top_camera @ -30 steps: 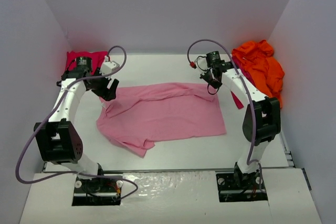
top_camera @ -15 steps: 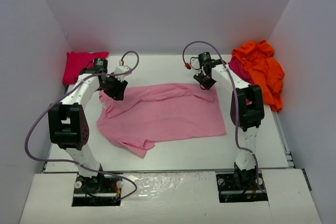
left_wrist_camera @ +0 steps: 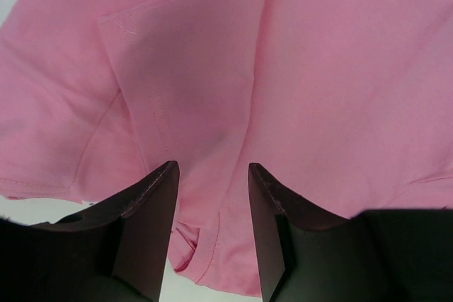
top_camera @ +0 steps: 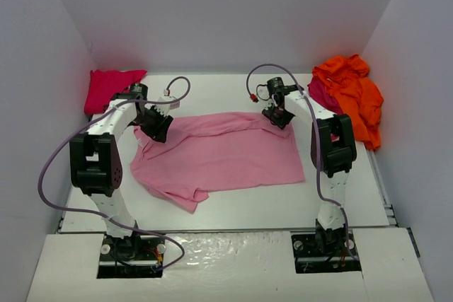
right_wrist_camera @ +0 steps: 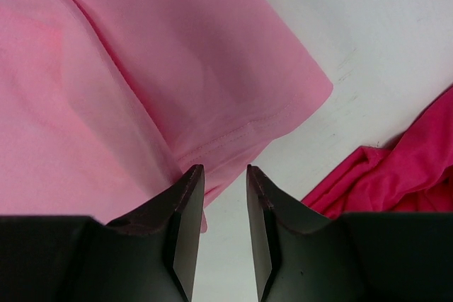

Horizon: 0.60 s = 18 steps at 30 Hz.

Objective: Fold and stack the t-shirts
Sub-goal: Fold the tshirt

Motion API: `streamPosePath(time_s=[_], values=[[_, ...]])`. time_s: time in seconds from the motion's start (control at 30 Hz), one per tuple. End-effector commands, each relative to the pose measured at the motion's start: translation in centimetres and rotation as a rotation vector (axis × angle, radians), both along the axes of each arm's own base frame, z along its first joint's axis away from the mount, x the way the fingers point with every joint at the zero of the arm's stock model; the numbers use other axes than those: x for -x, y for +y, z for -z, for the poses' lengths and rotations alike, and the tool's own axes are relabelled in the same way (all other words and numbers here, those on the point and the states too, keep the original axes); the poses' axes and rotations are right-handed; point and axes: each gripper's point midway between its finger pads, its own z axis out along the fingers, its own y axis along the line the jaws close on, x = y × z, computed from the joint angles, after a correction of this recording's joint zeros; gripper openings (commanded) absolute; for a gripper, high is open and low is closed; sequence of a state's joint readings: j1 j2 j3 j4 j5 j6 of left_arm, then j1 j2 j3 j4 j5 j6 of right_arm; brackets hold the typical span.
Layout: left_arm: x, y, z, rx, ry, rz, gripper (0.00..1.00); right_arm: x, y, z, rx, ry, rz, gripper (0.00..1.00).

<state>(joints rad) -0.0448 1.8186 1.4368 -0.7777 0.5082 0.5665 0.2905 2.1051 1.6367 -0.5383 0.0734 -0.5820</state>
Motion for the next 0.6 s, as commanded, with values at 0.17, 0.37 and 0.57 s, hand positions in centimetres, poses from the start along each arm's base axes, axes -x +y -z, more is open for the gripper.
streamPosePath(time_s=[0.17,0.37,0.57], values=[[0.0,0.3,0.5,-0.025,0.018,0.039,0.40,1.4,-0.1,-1.7,0.012,0.005,-0.033,0.28],[-0.3,0.9,1.0,-0.052,0.001,0.016,0.39,1.6,-0.4,-1.4,0.029,0.012,-0.032,0.29],[-0.9,1.4,0.2,-0.074,-0.034,0.005,0.39,1.7,-0.7,-1.8,0.045,0.006,-0.031,0.31]])
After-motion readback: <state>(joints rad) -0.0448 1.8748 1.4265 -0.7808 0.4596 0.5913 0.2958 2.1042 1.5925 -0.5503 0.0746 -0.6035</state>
